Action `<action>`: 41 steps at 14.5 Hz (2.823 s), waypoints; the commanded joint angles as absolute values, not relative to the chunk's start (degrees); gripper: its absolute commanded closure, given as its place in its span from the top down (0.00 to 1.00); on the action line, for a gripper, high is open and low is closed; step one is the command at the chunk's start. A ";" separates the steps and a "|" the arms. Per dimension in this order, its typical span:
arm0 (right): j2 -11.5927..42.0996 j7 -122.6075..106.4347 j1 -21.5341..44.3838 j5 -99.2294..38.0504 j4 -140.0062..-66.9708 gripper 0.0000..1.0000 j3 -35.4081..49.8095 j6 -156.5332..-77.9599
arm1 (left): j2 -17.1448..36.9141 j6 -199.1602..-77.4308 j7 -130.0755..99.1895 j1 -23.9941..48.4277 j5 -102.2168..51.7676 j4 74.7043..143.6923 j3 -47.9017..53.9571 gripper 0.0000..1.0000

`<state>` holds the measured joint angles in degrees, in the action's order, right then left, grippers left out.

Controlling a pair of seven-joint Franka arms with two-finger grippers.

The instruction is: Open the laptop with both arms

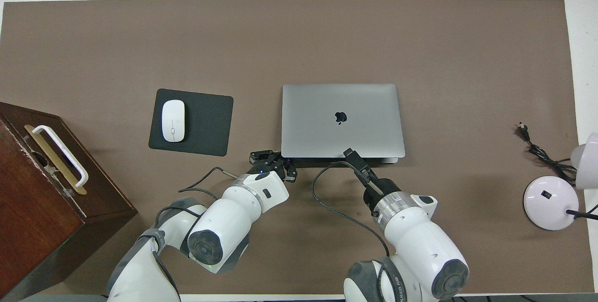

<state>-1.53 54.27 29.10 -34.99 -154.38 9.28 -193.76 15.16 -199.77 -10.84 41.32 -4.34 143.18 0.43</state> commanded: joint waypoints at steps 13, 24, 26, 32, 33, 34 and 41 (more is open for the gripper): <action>4.04 52.73 29.27 -36.21 -148.19 1.00 9.58 -194.85 | 18.81 -200.83 -8.53 42.27 -4.57 141.59 -0.44 0.00; 5.53 52.91 29.36 -36.21 -143.71 1.00 9.58 -193.36 | 18.90 -200.74 -8.26 42.36 -4.66 141.50 -0.44 0.00; 5.71 52.91 29.36 -36.21 -142.91 1.00 9.58 -193.27 | 18.90 -200.74 -8.26 42.36 -4.57 141.50 -0.35 0.00; 7.64 52.82 29.27 -36.21 -138.09 1.00 9.58 -193.27 | 18.98 -200.74 -8.09 42.36 -4.57 141.59 -0.44 0.00; 8.17 52.82 29.27 -36.21 -137.03 1.00 9.58 -193.27 | 18.98 -200.74 -8.09 42.36 -4.57 141.59 -0.44 0.00; 8.35 52.82 29.27 -36.21 -136.24 1.00 9.58 -193.27 | 18.98 -200.74 -8.17 42.36 -4.57 141.59 -0.44 0.00; 10.98 52.56 29.36 -36.12 -129.39 1.00 9.58 -193.36 | 18.98 -200.74 -7.82 42.36 -4.57 141.68 -0.35 0.00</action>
